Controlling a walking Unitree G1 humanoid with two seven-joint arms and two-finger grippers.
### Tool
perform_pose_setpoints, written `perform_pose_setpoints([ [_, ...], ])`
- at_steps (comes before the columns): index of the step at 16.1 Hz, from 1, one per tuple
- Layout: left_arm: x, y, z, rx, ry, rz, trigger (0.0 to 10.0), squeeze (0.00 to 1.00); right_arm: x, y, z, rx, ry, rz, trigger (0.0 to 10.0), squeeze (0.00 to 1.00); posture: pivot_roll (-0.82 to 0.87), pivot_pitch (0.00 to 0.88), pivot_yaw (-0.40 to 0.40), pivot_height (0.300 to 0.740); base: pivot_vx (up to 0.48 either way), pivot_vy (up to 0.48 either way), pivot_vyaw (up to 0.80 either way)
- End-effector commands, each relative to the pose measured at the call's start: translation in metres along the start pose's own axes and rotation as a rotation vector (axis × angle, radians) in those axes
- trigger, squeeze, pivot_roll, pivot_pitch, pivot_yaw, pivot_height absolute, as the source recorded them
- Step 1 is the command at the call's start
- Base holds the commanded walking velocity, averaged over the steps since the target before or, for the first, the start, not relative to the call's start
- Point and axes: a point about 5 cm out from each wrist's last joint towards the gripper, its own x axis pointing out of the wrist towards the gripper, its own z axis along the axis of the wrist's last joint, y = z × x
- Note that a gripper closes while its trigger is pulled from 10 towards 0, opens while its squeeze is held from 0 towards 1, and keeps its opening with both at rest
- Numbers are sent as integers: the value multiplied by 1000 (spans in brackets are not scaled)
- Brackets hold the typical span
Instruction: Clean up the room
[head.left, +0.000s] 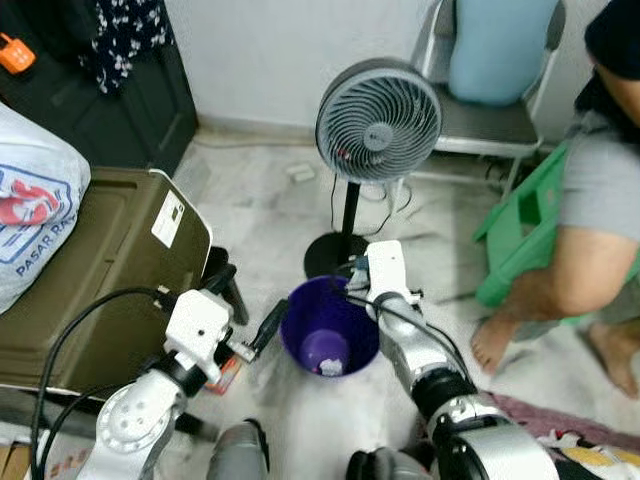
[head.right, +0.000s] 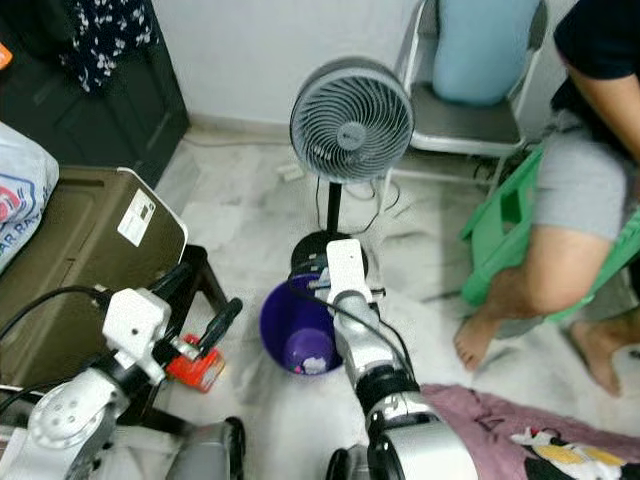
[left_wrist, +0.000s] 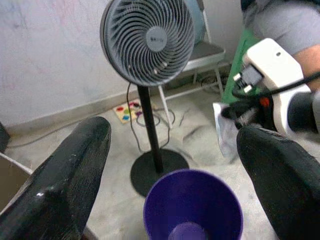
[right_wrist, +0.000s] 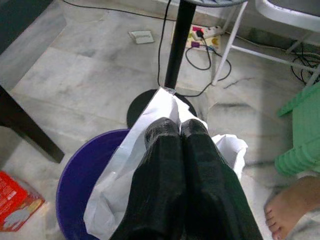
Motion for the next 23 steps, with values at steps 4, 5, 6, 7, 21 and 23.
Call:
perform_pose_setpoints([
  [4,-40,12,1,36,102,74,10000,0,5,19,24,-1,-87,76,10000,0,294,295,28,740,0,0,0],
  [5,-50,11,-1,43,136,63,10000,0,6,23,31,-10,-109,84,10000,0,302,308,30,740,0,0,0],
  [6,-56,11,-2,46,154,65,10000,0,7,25,35,-23,-117,87,10000,0,314,328,35,740,0,0,0],
  [7,-67,12,-3,50,186,82,10000,0,8,27,39,-30,-126,84,10000,0,328,360,40,740,0,0,0],
  [21,-84,9,9,23,244,64,10000,0,11,2,16,11,-18,-61,10000,0,353,423,76,740,0,0,0],
  [23,-84,10,9,21,250,66,10000,0,12,6,20,19,-30,-52,10000,0,355,423,75,740,0,0,0],
])
